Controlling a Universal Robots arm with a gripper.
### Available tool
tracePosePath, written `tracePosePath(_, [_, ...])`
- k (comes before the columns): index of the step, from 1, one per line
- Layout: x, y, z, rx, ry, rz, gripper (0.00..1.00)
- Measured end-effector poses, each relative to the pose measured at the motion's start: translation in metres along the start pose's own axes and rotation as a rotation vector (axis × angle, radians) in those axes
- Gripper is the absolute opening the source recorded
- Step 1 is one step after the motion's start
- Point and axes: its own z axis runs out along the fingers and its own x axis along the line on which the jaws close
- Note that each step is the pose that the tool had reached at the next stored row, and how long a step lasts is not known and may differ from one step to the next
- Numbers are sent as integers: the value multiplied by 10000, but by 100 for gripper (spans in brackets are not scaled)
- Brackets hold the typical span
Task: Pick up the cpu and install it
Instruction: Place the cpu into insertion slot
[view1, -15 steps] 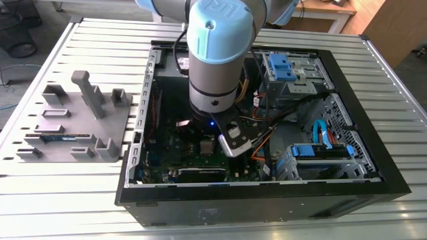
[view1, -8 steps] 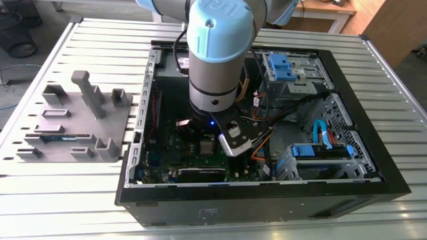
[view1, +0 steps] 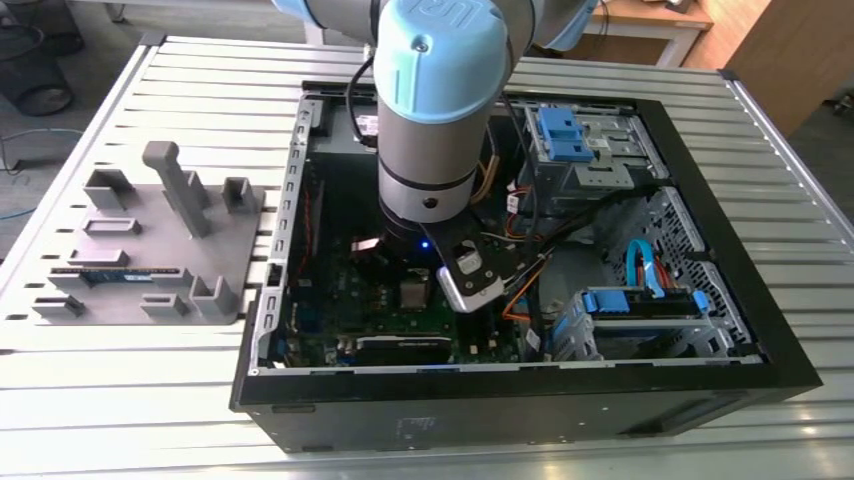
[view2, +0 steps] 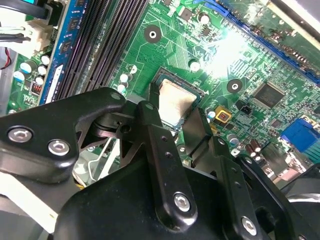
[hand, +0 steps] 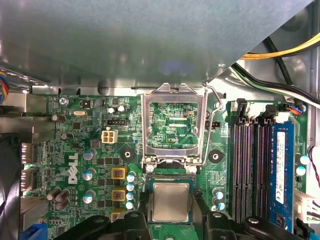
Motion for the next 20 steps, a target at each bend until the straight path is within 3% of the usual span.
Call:
tracePosePath(4, [0, 0, -1, 1, 1, 0, 45])
tracePosePath(7, [0, 0, -2, 2, 1, 1, 26])
tracePosePath(8, [0, 0, -2, 2, 1, 0, 26])
tracePosePath(10, [0, 0, -2, 1, 0, 1, 15])
tracePosePath(12, [0, 0, -3, 2, 1, 1, 11])
tracePosePath(17, [0, 0, -2, 4, 2, 6, 11])
tracePosePath(20, [1, -1, 3, 9, 0, 207, 11])
